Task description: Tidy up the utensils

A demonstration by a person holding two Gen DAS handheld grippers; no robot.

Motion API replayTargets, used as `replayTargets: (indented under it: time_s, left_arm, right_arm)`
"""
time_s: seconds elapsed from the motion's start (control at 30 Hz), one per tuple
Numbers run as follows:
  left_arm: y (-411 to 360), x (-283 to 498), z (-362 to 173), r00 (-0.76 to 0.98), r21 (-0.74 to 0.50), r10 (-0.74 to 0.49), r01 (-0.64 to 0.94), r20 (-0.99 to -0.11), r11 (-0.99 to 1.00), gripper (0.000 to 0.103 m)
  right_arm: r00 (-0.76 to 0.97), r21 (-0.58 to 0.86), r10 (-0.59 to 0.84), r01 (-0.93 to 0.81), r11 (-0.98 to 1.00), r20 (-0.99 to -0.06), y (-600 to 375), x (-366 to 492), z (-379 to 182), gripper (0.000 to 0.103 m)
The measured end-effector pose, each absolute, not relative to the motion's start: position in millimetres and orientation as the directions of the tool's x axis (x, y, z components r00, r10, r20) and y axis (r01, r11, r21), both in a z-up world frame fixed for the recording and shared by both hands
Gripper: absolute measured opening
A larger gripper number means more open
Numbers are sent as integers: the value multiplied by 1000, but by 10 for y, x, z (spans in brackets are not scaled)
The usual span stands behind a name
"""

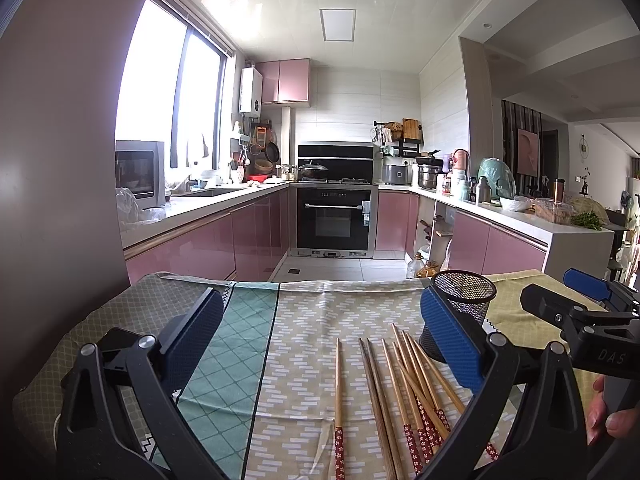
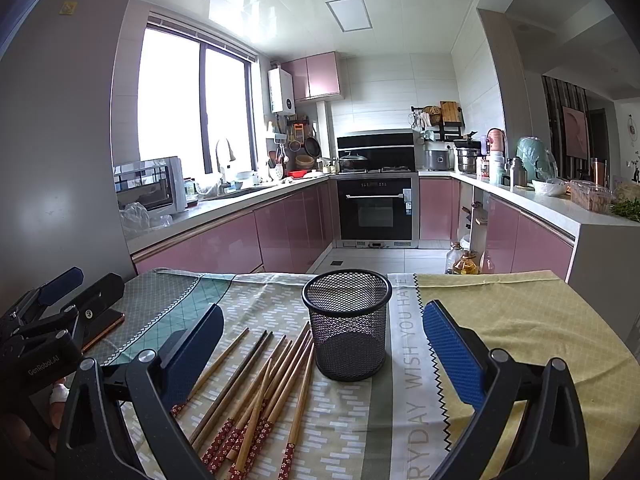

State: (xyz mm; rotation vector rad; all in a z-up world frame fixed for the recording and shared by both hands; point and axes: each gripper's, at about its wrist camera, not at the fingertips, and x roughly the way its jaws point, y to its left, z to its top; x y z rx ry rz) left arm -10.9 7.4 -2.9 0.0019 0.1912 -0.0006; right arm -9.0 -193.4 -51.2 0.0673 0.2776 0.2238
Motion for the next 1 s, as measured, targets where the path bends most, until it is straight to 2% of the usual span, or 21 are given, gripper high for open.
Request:
replayTargets:
  time_s: [0.2, 0.3, 0.47, 0.6, 0.77, 0.83, 1.0]
  left_arm:
    - [97, -74, -74, 976, 6, -4, 6, -216, 1000, 97]
    - [142, -11, -96, 969, 6, -8, 9, -247, 1000, 97]
    - [201, 166, -205, 938, 36, 5, 8, -348, 999, 97]
    - [228, 297, -310, 910, 55, -1, 27, -416, 998, 96]
    - [207, 495, -496, 855, 54, -45, 85, -517, 995, 82]
    - [191, 573, -557, 840, 60, -50, 97, -541, 993, 78]
    - [161, 793, -700, 781, 49, -78, 138, -620, 989, 65]
  right_arm:
    - [923, 113, 245, -221, 969, -297, -1959, -35, -556, 97]
    - [905, 106, 251, -229, 968, -344, -1959, 34, -616, 97]
    - [842, 104, 283, -265, 959, -459, -1908, 181, -800, 97]
    - [780, 104, 306, -300, 948, -545, -1821, 284, -936, 84]
    - [686, 119, 323, -329, 937, -652, -1719, 462, -1143, 66]
    - [658, 122, 322, -331, 936, -681, -1704, 532, -1223, 54]
    - [614, 102, 303, -341, 935, -729, -1606, 683, -1344, 43]
